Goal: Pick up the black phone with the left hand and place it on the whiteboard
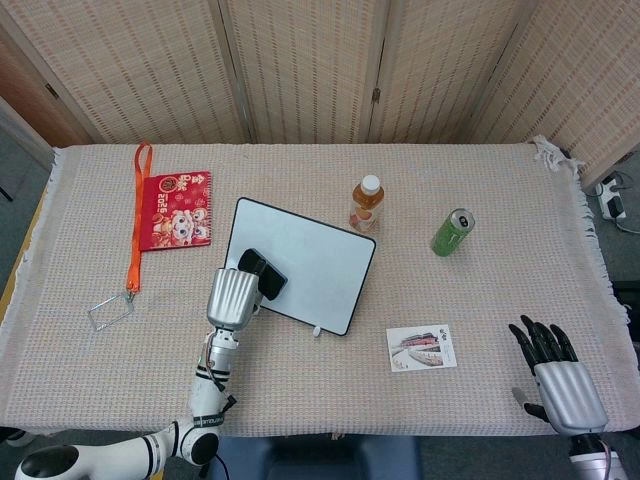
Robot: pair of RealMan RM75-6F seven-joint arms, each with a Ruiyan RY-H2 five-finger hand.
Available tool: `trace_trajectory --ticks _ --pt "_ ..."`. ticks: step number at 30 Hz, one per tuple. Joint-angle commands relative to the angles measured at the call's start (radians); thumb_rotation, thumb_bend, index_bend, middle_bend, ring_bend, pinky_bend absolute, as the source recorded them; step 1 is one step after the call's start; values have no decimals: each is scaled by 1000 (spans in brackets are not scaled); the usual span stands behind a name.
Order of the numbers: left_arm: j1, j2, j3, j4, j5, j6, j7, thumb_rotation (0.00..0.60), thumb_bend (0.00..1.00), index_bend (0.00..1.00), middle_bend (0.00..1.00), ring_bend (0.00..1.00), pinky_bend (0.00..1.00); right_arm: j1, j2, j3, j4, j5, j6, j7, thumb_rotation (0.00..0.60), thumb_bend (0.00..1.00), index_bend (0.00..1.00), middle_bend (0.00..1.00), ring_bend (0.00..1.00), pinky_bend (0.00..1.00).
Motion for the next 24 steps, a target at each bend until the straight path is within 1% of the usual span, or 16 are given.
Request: trace_trajectory --ticks 1,10,24 --pt "-8 -8 -2 13 -8 -1 -7 600 322 627 1000 953 1000 -1 2 -1 -1 -2 2 3 600 299 0 0 0 0" --pt "-32 -34 1 59 -6 7 -45 600 327 611 1000 952 1000 0 3 -1 -1 -1 -1 4 600 298 0 0 0 0" --pt "-76 -85 -1 123 -16 3 -49 600 327 576 1000 952 1000 -5 16 -5 -4 -15 10 28 600 299 0 0 0 0"
